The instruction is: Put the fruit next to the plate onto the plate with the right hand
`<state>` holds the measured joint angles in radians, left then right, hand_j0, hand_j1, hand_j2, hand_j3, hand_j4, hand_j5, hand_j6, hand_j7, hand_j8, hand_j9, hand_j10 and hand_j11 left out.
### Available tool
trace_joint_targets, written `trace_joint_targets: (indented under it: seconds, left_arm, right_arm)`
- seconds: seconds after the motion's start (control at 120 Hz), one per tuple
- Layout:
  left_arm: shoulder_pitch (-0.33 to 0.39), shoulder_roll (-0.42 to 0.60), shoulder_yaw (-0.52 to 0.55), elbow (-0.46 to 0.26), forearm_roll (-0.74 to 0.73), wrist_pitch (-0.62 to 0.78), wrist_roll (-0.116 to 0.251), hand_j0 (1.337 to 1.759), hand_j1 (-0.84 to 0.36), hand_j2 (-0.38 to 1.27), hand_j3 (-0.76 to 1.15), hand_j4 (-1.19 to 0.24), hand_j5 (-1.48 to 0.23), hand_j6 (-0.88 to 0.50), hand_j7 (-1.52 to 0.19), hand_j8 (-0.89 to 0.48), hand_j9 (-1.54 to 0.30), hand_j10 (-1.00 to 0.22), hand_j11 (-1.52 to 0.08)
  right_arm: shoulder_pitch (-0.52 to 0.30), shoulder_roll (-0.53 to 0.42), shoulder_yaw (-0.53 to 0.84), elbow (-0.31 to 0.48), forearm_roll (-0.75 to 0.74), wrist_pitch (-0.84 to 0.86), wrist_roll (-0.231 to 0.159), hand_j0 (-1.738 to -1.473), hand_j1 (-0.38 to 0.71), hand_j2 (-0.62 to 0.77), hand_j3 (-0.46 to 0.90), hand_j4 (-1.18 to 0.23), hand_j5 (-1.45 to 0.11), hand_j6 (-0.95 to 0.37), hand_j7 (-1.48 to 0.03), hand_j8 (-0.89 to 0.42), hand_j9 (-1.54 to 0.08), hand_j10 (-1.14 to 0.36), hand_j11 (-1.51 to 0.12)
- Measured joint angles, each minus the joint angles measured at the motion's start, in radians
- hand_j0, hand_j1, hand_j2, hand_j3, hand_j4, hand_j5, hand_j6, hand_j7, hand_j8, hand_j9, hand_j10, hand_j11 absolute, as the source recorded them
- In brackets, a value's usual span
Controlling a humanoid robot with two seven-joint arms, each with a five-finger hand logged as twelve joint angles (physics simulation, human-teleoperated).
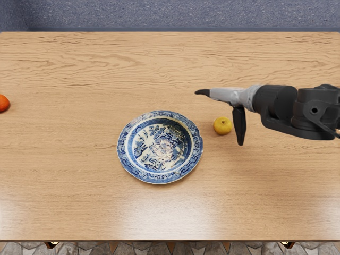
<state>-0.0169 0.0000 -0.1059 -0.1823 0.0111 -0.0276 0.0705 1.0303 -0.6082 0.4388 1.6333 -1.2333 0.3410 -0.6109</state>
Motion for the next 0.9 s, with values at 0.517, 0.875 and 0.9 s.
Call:
trace_joint_targets:
  seconds: [0.517, 0.875, 0.9]
  left_arm:
    - [0.000, 0.000, 0.000, 0.000, 0.000, 0.000, 0.000, 1.658, 0.33, 0.00, 0.00, -0.02, -0.02, -0.02, -0.02, -0.02, -0.02, -0.02, -0.02]
    - [0.000, 0.000, 0.000, 0.000, 0.000, 0.000, 0.000, 1.658, 0.33, 0.00, 0.00, -0.02, -0.02, -0.02, -0.02, -0.02, -0.02, -0.02, -0.02]
    - [0.000, 0.000, 0.000, 0.000, 0.000, 0.000, 0.000, 1.658, 0.33, 0.00, 0.00, -0.02, -0.02, -0.02, -0.02, -0.02, -0.02, -0.02, -0.02]
  right_arm:
    - [-0.111, 0.075, -0.003, -0.064, -0.137, -0.132, 0.000, -1.658, -0.28, -0.01, 0.00, -0.06, -0.08, -0.06, -0.08, -0.06, -0.08, -0.06, -0.08]
    - [-0.139, 0.116, -0.033, -0.116, -0.211, -0.201, 0.000, -1.658, -0.22, -0.02, 0.00, -0.11, -0.14, -0.11, -0.14, -0.11, -0.14, -0.11, -0.14]
    - [-0.140, 0.116, -0.034, -0.118, -0.213, -0.203, 0.000, -1.658, -0.21, -0.02, 0.00, -0.12, -0.15, -0.12, -0.15, -0.12, -0.15, -0.12, -0.15]
